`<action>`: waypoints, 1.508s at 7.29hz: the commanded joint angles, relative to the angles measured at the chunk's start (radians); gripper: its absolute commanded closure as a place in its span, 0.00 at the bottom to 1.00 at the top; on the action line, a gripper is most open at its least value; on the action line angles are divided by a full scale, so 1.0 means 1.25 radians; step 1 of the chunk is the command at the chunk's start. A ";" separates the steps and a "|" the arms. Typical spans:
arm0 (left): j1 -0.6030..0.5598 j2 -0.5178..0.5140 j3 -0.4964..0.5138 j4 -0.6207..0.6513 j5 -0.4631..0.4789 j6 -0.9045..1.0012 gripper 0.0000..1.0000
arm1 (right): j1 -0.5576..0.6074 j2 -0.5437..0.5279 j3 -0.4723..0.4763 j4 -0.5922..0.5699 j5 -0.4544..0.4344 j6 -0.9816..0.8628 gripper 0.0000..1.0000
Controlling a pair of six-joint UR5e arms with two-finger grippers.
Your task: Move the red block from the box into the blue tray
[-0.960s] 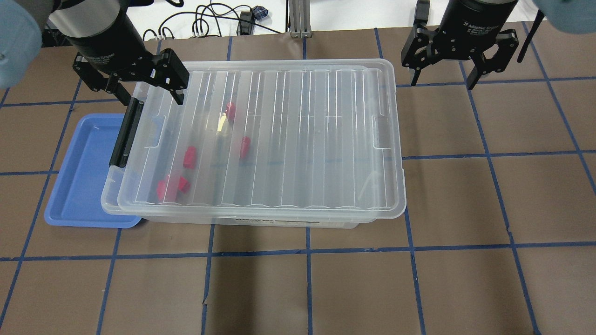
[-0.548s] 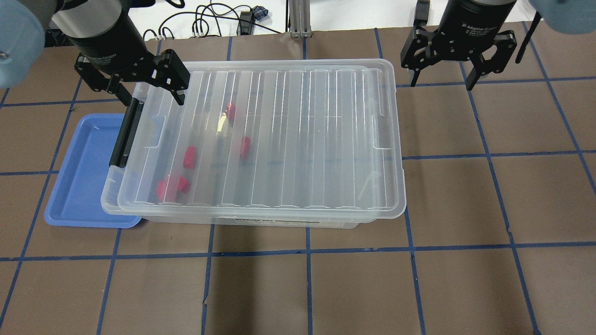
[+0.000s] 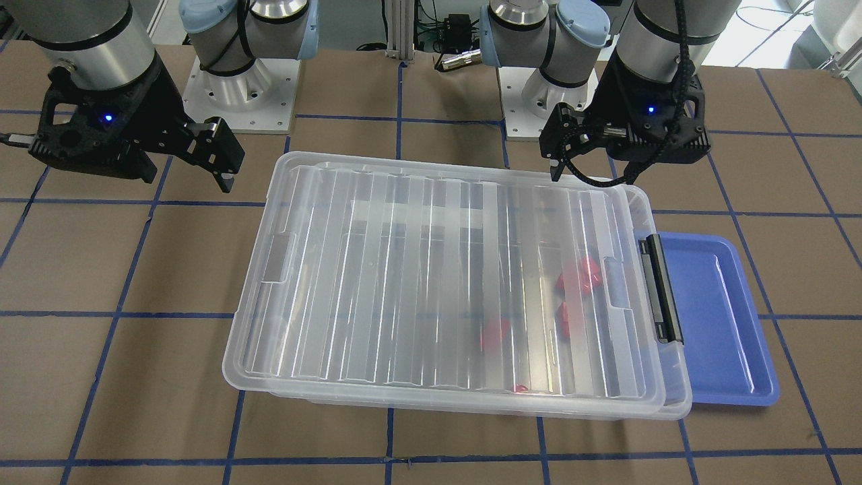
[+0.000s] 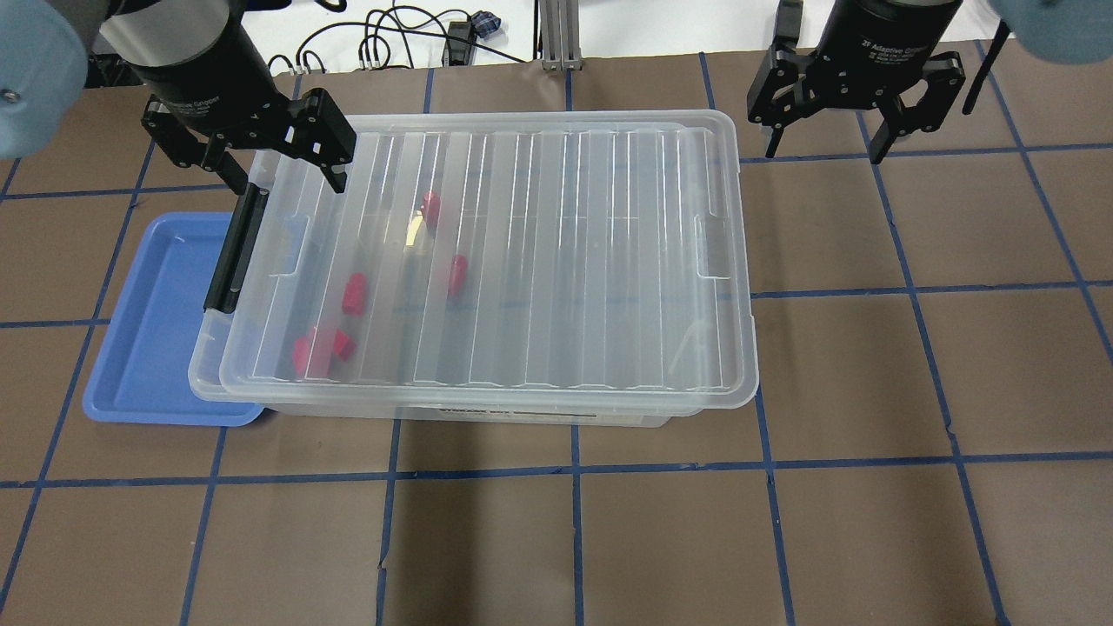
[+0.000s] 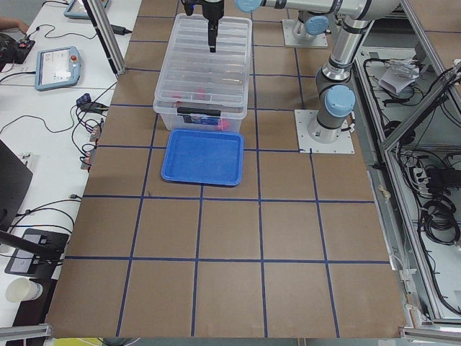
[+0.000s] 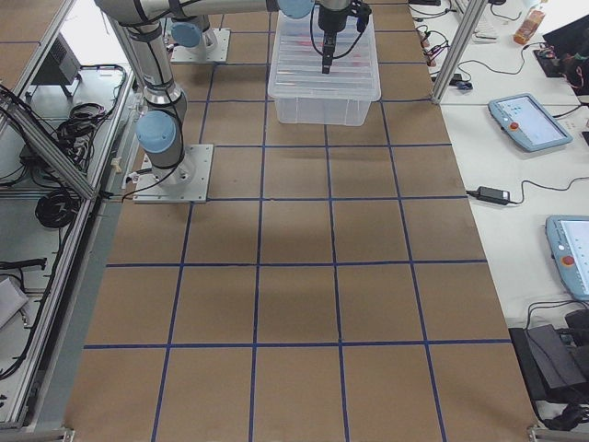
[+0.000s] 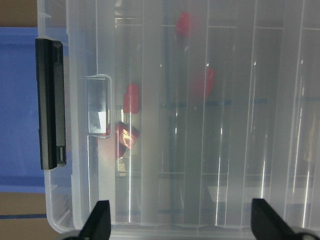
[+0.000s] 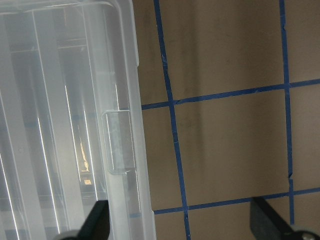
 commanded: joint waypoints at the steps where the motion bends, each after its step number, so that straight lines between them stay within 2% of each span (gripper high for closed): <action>1: 0.000 0.000 -0.001 0.000 0.000 0.000 0.00 | 0.014 0.029 0.040 -0.082 -0.011 -0.003 0.00; 3: 0.000 -0.003 0.008 0.000 -0.001 0.000 0.00 | 0.056 0.070 0.149 -0.263 -0.021 -0.007 0.00; 4: 0.000 -0.003 0.004 0.000 -0.001 0.000 0.00 | 0.056 0.074 0.190 -0.315 -0.021 -0.016 0.00; 6: 0.000 0.000 0.001 0.000 0.000 0.000 0.00 | 0.056 0.084 0.203 -0.309 -0.074 -0.014 0.00; 9: 0.000 -0.005 0.007 0.000 0.000 0.000 0.00 | 0.055 0.094 0.212 -0.308 -0.086 -0.014 0.00; 11: 0.001 -0.005 0.008 0.000 -0.001 0.000 0.00 | 0.049 0.095 0.214 -0.306 -0.119 -0.016 0.00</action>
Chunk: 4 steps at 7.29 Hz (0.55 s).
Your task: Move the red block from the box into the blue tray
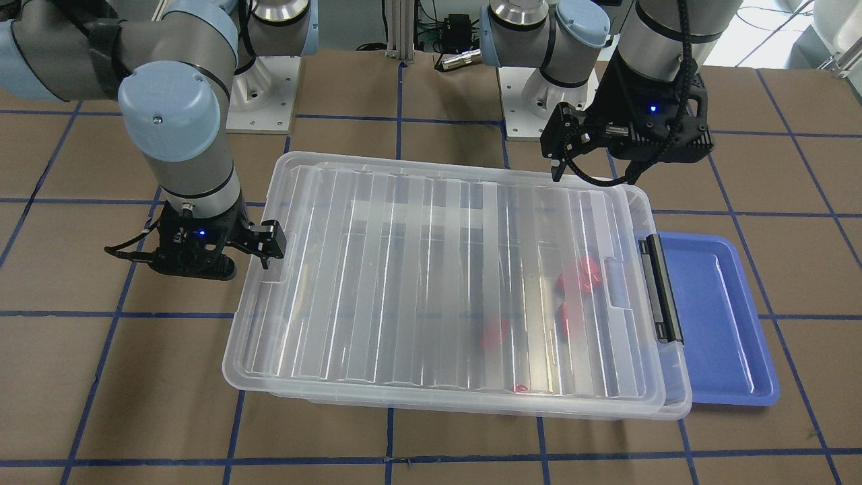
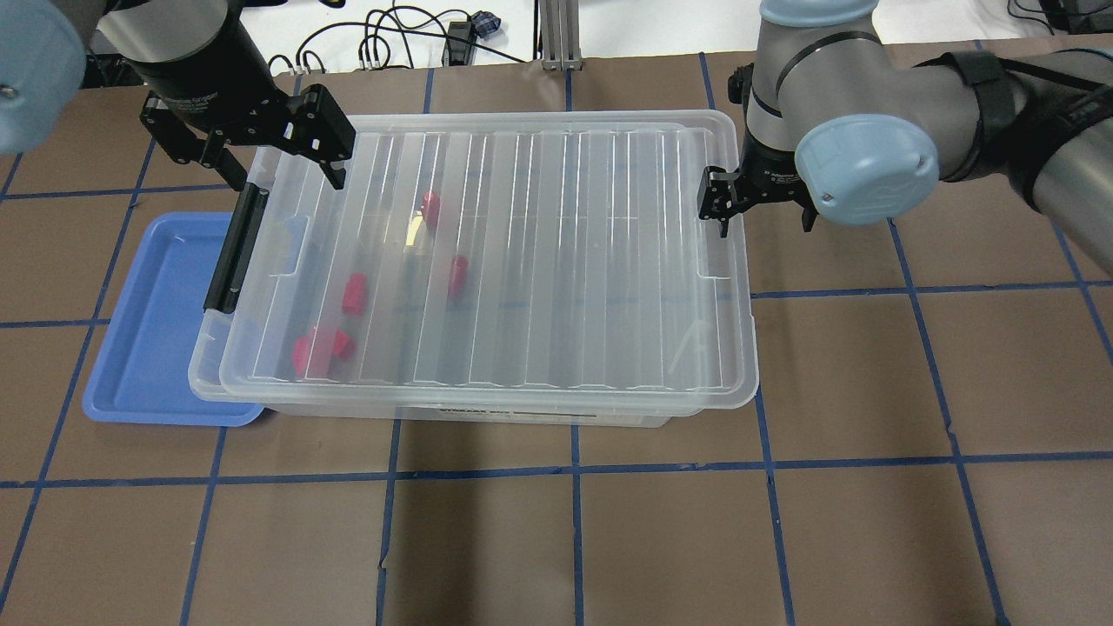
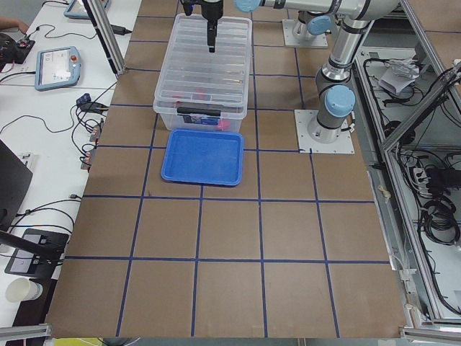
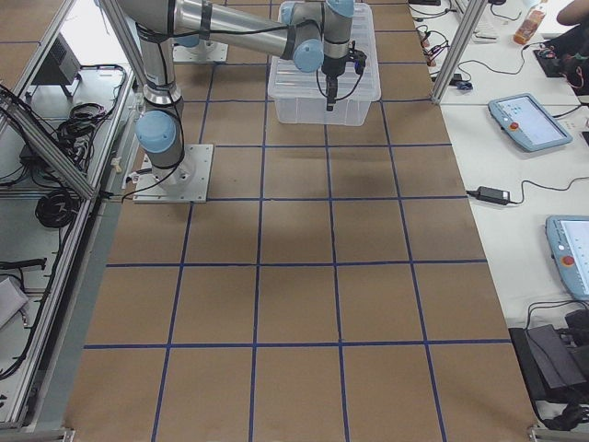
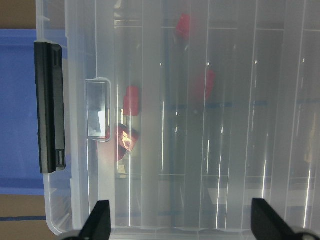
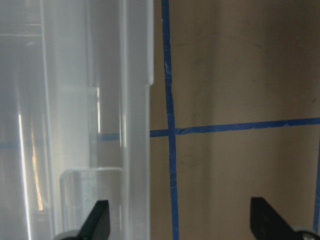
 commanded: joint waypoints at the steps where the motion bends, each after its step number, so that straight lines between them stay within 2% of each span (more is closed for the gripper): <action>1: 0.001 -0.002 0.003 0.000 0.000 0.001 0.00 | -0.009 0.013 0.002 0.003 -0.060 -0.002 0.00; 2: 0.001 -0.004 0.001 0.000 0.000 0.001 0.00 | -0.032 0.017 0.002 0.008 -0.085 -0.013 0.00; 4: 0.001 -0.001 0.005 -0.001 0.000 0.001 0.00 | -0.099 0.009 -0.004 0.038 -0.086 -0.018 0.00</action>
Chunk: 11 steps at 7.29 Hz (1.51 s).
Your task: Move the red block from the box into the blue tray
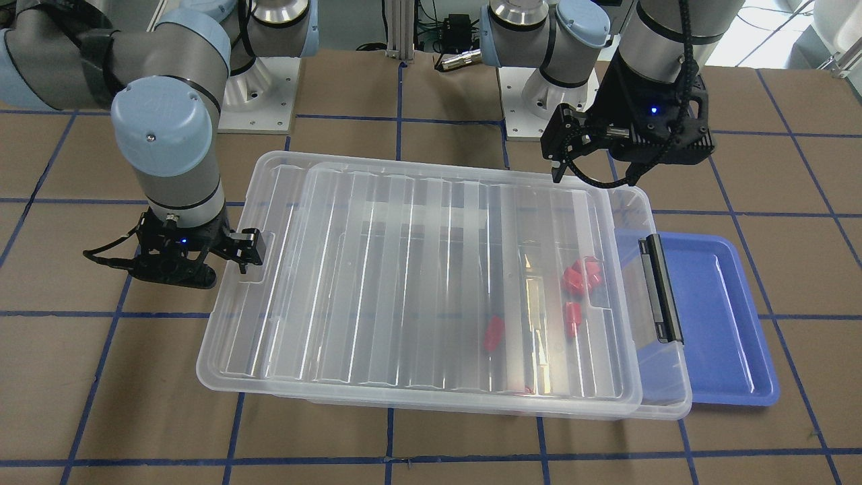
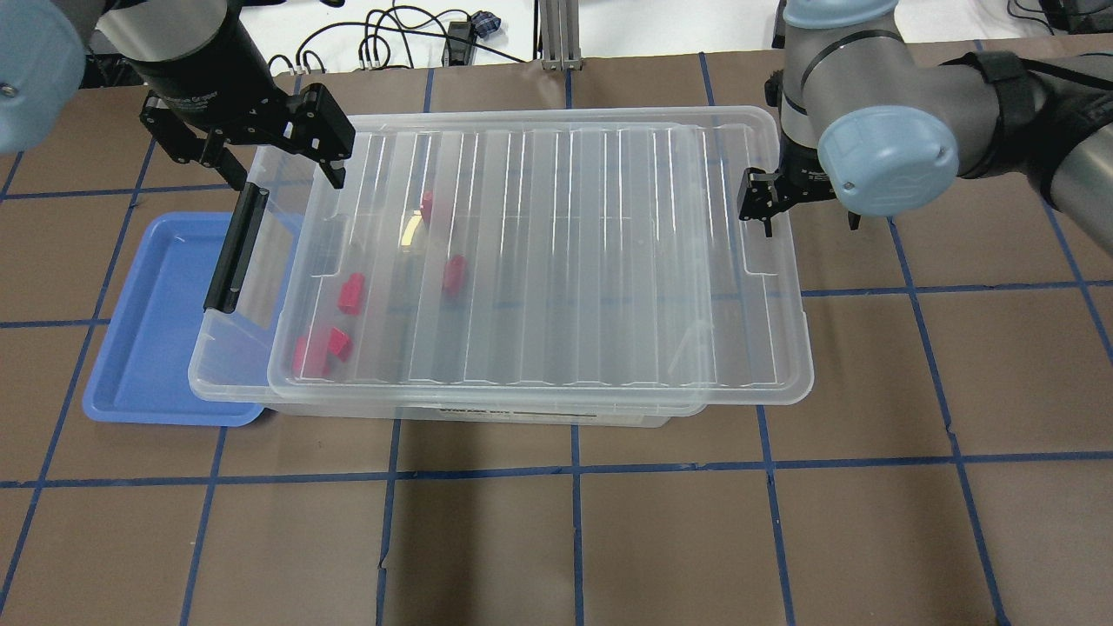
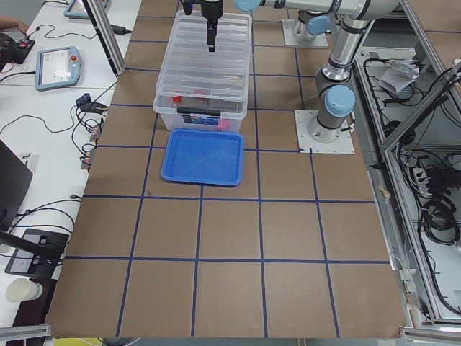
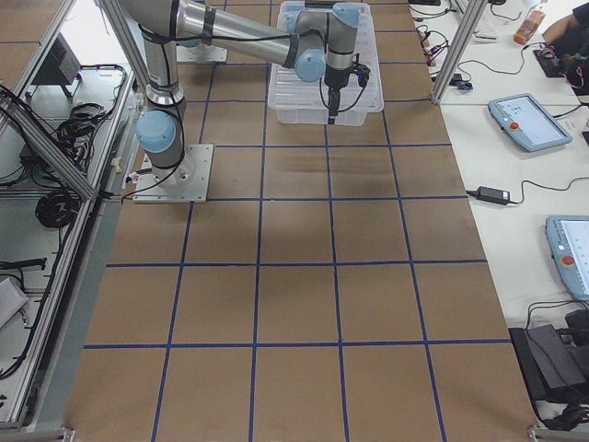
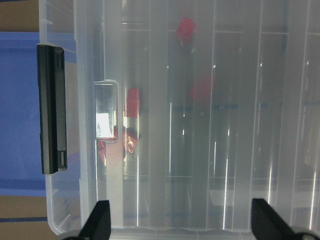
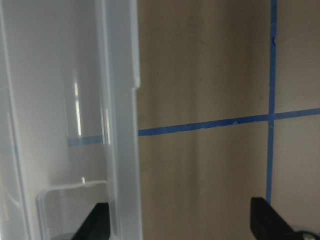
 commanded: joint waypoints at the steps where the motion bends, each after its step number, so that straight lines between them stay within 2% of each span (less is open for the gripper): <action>1: 0.000 0.006 0.010 -0.001 -0.004 -0.010 0.00 | -0.058 -0.004 -0.008 0.022 -0.005 -0.004 0.00; 2: -0.001 0.028 0.032 -0.008 -0.004 -0.011 0.00 | -0.065 -0.005 -0.008 0.021 -0.005 -0.001 0.00; 4: 0.005 -0.018 0.070 -0.038 -0.001 -0.011 0.00 | -0.067 -0.006 -0.006 0.022 -0.004 0.004 0.00; 8: 0.013 -0.036 -0.013 -0.026 0.001 -0.002 0.00 | -0.100 -0.006 -0.014 0.043 -0.003 -0.008 0.00; 11: 0.070 -0.070 -0.012 -0.022 -0.009 0.002 0.00 | -0.145 -0.022 -0.018 0.083 -0.008 -0.005 0.00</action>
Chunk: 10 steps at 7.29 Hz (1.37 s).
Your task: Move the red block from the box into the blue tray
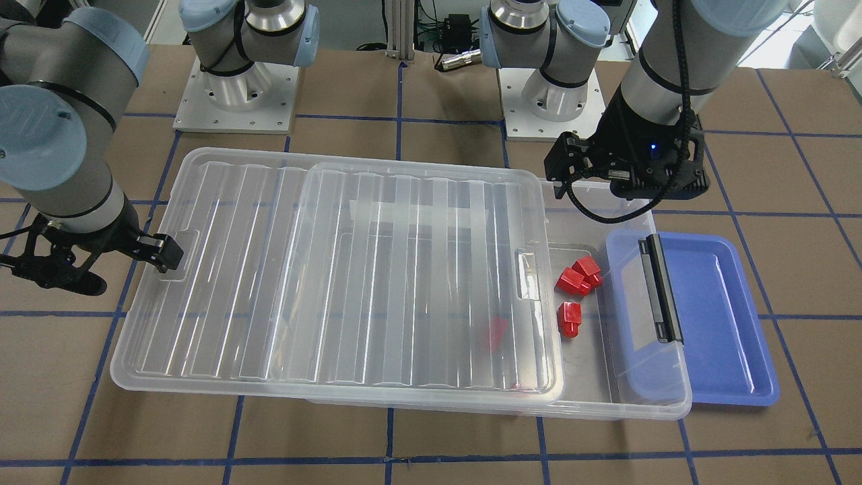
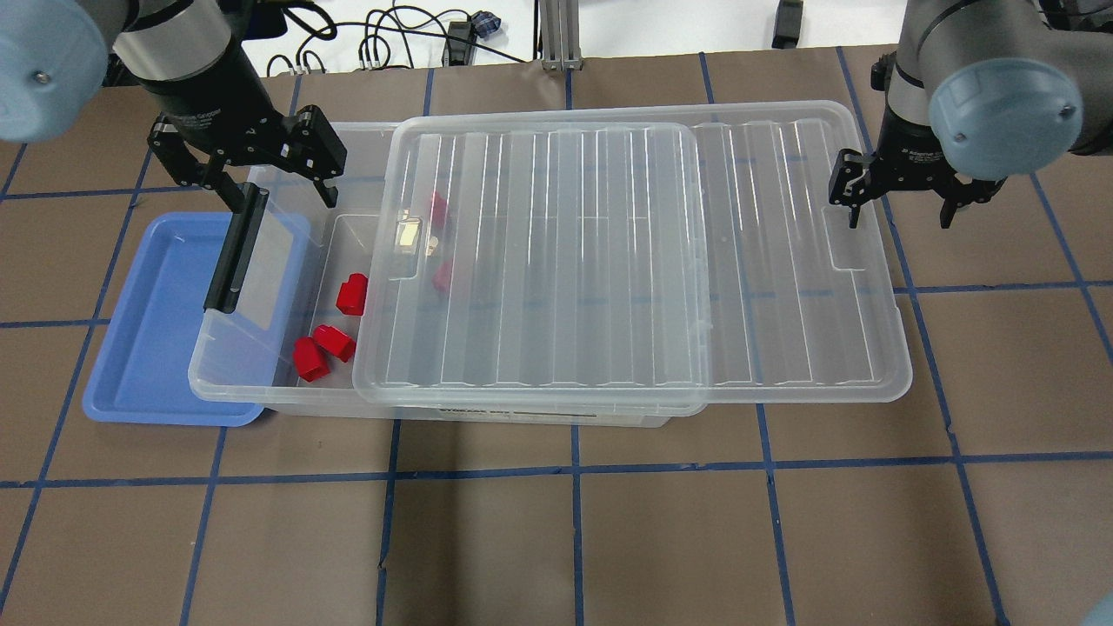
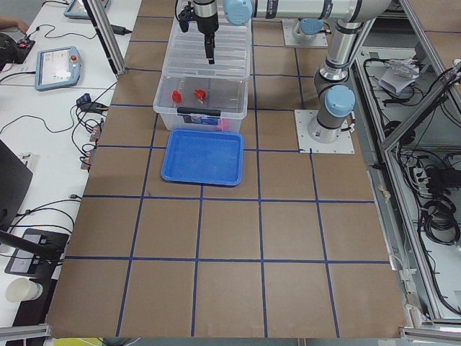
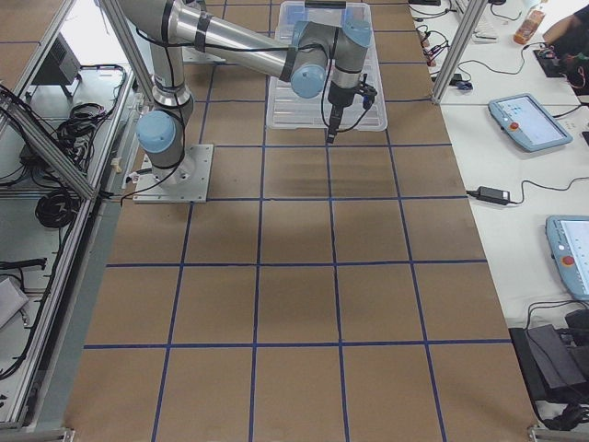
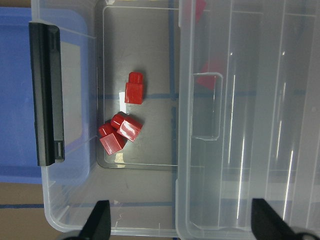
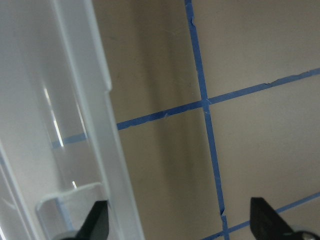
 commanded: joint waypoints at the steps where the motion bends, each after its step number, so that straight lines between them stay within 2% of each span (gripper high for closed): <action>1: 0.025 -0.037 -0.006 0.053 0.000 0.099 0.00 | -0.051 -0.019 0.000 0.032 -0.003 0.001 0.00; 2: 0.027 -0.051 -0.016 0.087 0.004 0.170 0.00 | -0.057 -0.022 0.002 0.041 -0.002 0.002 0.00; 4: 0.027 -0.069 -0.071 0.136 0.005 0.164 0.00 | -0.039 -0.024 -0.027 0.059 0.010 -0.017 0.00; 6: 0.027 -0.091 -0.117 0.201 0.006 0.093 0.00 | 0.060 -0.024 -0.151 0.116 0.083 -0.021 0.00; 8: 0.024 -0.120 -0.157 0.245 0.006 0.037 0.00 | 0.084 -0.046 -0.238 0.245 0.227 0.002 0.00; 10: 0.021 -0.135 -0.211 0.346 0.007 0.010 0.00 | 0.088 -0.040 -0.239 0.243 0.225 0.042 0.00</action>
